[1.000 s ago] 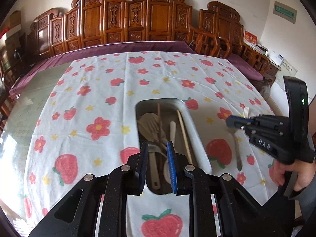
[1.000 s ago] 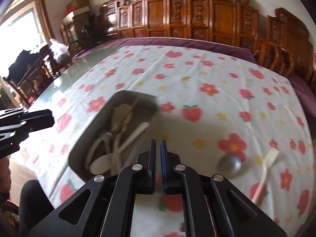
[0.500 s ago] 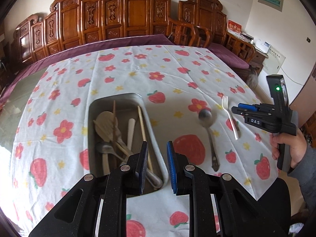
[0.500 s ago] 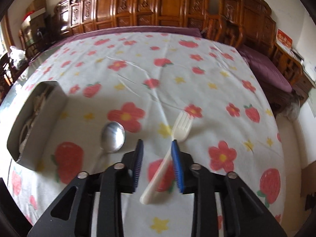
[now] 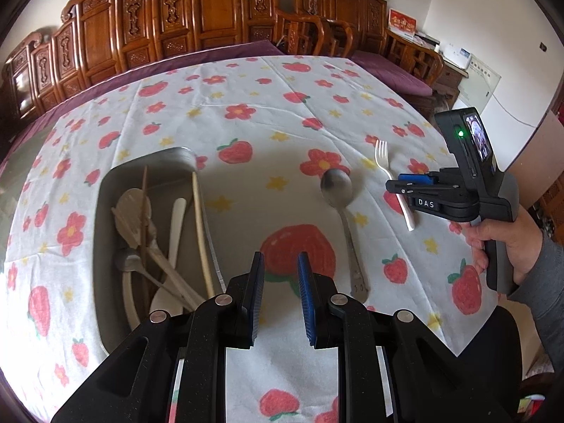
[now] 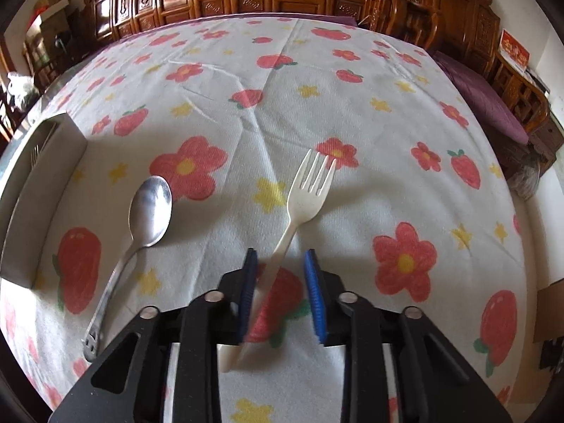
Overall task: Organize utensils
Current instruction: 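Grasp the white plastic fork with the right gripper while the left gripper reaches toward the metal spoon, then grasp the metal spoon with the left gripper and lift it while the right gripper holds the fork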
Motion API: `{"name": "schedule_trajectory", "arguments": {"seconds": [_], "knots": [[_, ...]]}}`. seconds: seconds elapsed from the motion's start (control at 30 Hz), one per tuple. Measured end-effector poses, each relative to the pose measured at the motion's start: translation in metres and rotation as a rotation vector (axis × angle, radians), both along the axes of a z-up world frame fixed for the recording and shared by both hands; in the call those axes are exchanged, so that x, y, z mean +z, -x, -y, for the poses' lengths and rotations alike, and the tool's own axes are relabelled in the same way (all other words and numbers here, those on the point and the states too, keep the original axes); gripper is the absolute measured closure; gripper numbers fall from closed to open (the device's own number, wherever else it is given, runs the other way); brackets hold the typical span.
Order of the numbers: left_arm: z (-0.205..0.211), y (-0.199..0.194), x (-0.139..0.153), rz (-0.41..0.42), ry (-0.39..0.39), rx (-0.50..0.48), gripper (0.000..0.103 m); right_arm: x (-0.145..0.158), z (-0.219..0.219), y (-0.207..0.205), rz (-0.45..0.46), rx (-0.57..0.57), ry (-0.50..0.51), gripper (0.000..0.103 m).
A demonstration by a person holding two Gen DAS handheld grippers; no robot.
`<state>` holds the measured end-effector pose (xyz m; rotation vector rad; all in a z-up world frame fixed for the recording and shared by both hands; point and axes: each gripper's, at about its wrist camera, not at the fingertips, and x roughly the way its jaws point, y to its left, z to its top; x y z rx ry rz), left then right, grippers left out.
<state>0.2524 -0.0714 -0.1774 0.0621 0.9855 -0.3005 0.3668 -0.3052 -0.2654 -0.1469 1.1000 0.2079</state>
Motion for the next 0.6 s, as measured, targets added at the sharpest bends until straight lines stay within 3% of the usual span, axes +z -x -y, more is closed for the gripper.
{"name": "schedule_trajectory", "arguments": {"seconds": [0.03,0.2,0.6], "knots": [[0.004,-0.001,-0.001,-0.001,-0.002,-0.005,0.085,0.001,0.002,0.001,-0.002,0.005,0.007,0.093],[0.029,-0.01,-0.009,-0.012,-0.013,-0.041,0.085,0.003,0.016,0.016,-0.003,0.048,0.041,0.094],[0.075,-0.038,-0.045,-0.066,-0.036,-0.071,0.08,0.0,0.041,0.044,0.018,0.056,0.003,0.094]]}}
